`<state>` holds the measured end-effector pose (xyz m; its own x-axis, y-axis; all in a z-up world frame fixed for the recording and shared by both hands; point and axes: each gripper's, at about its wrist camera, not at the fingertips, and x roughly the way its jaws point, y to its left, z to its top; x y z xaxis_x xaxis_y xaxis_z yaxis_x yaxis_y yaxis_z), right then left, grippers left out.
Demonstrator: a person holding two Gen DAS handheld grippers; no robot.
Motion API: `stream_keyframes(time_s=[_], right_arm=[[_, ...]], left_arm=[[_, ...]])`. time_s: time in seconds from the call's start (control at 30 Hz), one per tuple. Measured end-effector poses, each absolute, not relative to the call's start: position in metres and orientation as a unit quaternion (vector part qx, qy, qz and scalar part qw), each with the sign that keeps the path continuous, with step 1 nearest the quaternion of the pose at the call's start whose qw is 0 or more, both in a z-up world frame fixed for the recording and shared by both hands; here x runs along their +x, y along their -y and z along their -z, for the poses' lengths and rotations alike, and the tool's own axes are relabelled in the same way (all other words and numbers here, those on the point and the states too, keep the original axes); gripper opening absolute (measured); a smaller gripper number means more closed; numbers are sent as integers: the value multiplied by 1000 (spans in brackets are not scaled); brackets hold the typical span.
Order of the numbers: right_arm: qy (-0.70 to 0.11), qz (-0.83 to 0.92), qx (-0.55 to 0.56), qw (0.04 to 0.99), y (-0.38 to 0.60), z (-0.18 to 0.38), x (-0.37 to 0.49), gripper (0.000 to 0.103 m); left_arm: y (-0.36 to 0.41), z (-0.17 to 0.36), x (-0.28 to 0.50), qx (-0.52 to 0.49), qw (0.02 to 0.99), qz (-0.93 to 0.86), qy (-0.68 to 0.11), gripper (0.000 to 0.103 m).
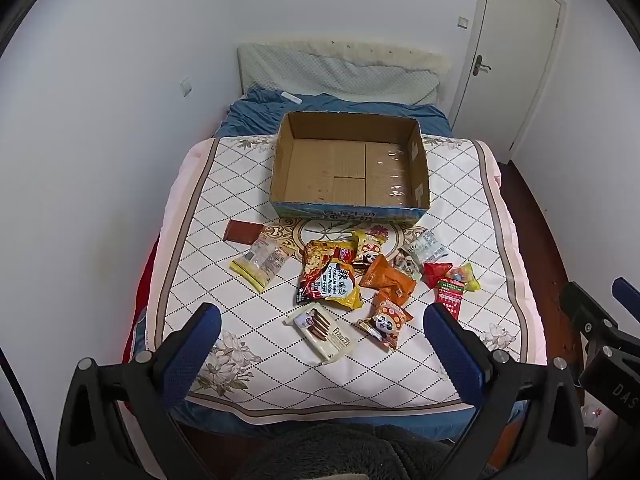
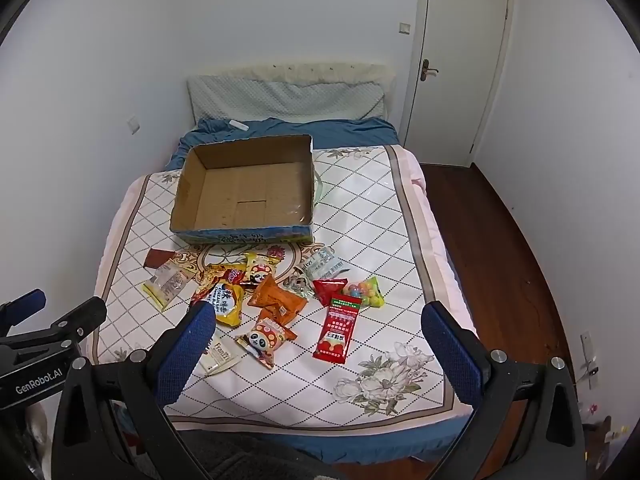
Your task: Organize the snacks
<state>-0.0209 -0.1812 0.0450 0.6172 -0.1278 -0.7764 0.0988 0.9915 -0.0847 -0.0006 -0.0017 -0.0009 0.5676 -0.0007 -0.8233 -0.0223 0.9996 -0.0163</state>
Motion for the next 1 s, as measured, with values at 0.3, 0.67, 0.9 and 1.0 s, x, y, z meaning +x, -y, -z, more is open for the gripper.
stream_keyframes(time_s=[0.3,0.67,0.9,1.0], right_arm=[[-427,65,-19,902,178,-46,-26,103],[-424,65,-19,903,174,-47,-25,103],[-422,61,-18,904,176,-46,-25,103],[-421,61,-17,905,174,-46,-26,103]], left_arm=[[-4,-5,0,-16,885,-6,-464,103],[-3,-7,1,-15,886,-6,-463,103],[-4,-9,2,-15,887,-7,-461,103],[-5,-10,2,-16,888,-8,-459,103]])
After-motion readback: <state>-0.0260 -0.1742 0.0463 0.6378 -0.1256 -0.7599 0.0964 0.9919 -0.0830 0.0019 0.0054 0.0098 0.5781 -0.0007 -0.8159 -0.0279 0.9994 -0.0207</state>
